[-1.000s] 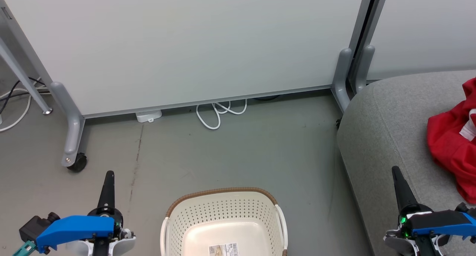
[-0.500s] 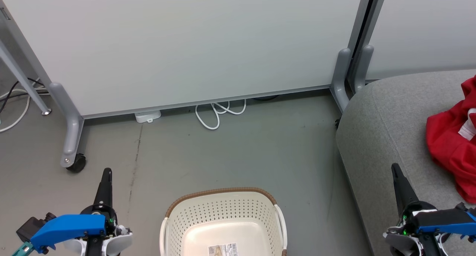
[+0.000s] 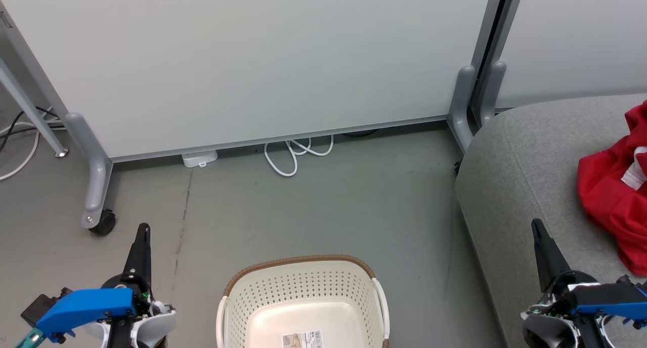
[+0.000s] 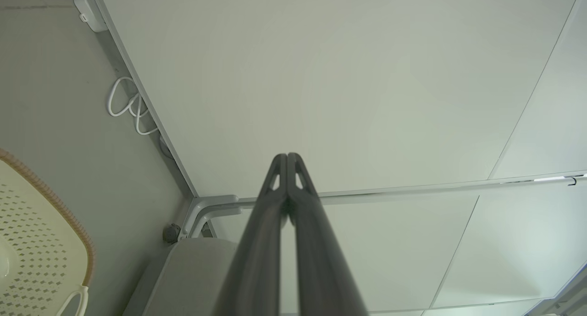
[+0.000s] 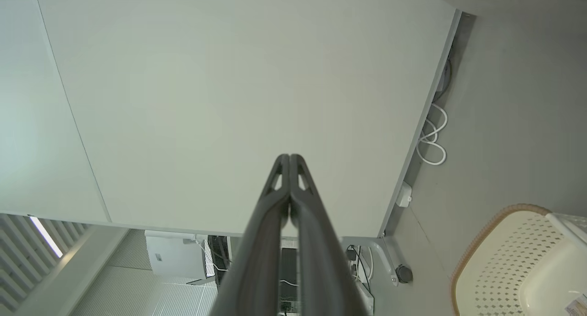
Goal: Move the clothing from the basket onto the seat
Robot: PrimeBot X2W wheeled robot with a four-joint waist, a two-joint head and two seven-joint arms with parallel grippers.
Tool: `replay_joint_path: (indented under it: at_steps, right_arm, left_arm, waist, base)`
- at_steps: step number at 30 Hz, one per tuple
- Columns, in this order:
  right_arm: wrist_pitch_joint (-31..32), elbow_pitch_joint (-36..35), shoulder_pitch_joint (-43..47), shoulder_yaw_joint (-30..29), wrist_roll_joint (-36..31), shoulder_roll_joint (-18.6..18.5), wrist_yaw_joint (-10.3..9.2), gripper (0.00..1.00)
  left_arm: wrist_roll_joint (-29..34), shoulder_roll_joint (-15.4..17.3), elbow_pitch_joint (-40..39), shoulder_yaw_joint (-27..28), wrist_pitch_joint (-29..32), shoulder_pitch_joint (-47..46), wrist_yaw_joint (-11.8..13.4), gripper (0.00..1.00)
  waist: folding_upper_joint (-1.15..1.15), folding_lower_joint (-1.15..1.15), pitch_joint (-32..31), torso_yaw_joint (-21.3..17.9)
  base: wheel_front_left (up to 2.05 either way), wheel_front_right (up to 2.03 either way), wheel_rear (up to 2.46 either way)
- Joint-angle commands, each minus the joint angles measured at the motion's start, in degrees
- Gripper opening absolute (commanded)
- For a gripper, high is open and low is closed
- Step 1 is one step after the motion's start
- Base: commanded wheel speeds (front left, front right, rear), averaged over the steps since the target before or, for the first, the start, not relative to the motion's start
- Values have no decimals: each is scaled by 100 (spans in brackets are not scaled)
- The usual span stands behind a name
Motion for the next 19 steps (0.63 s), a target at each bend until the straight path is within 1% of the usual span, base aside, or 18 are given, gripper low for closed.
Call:
replay_joint_path:
  at_steps: [1,10,19]
  right_arm:
    - [30,-33,-75,-12,121,-36,2,0]
    - [121,-46,-90,-17,465,-37,2,0]
    - [124,-47,-90,-17,467,-37,2,0]
  left_arm:
    - [-123,15,-35,50,42,-78,-61,0]
    - [-461,12,-59,84,129,-98,-65,0]
    - [-451,8,-58,90,134,-90,-60,0]
  waist:
    - [0,0,0,-2]
    - [0,0,-1,-13]
    - [0,0,-1,-14]
  base:
    - [0,0,0]
    - [0,0,0]
    - [0,0,0]
